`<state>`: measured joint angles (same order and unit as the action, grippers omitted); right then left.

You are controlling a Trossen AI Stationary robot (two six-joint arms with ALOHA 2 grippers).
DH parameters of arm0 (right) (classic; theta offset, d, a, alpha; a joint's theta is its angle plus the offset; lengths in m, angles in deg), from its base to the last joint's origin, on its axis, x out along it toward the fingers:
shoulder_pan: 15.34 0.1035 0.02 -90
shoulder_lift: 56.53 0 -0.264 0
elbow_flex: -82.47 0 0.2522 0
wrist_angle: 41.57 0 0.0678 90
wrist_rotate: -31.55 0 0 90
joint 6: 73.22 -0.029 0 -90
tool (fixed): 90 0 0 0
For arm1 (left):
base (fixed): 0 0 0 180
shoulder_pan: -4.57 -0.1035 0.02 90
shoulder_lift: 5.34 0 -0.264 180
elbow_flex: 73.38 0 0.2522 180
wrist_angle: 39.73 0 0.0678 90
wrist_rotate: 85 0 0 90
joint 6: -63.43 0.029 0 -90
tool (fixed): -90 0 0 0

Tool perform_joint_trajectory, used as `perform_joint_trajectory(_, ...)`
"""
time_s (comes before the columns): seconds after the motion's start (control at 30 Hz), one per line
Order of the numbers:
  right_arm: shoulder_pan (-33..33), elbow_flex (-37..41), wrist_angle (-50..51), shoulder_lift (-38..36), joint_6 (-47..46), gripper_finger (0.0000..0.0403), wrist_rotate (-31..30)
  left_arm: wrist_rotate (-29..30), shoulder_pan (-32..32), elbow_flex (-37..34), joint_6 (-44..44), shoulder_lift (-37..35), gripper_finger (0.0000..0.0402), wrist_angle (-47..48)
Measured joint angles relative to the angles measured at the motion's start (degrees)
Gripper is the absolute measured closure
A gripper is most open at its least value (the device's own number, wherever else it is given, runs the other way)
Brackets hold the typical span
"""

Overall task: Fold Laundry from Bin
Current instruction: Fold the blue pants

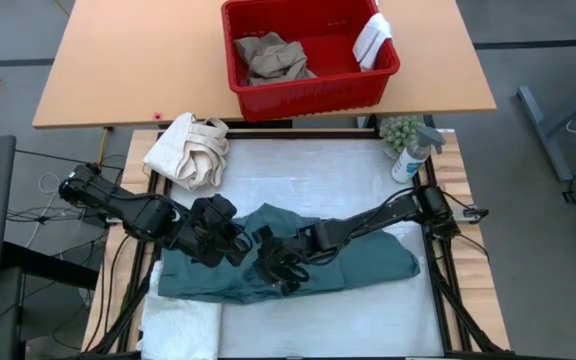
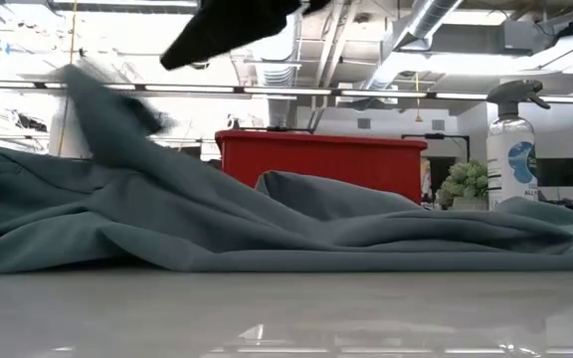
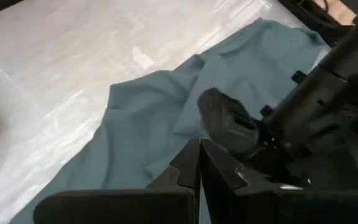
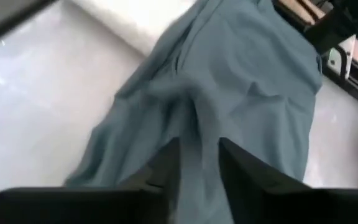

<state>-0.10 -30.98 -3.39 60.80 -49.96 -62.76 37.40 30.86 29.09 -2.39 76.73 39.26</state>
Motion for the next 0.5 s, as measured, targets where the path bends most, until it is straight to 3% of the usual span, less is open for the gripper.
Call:
perform_joint_trajectory(0.2, -0.76, -0.04, 9.63, -6.04, 1.31, 0.0163, -1.59, 3.13, 3.06, 0.00, -4.92, -0.51, 0.0401, 1.94)
perform_joint_trajectory(0.33, -1.81, 0.05, 19.72, -7.62, 7.35, 0.0150, -1.47, 6.28, 6.89, 0.07, -7.67, -1.58, 0.0401, 1.58)
perform_joint_trajectory(0.5, -2.34, 1.71, 17.37, -5.15, 16.34, 0.0149, 0.63, 13.19, 11.82, 0.02, -12.61, -1.56, 0.0401, 1.81)
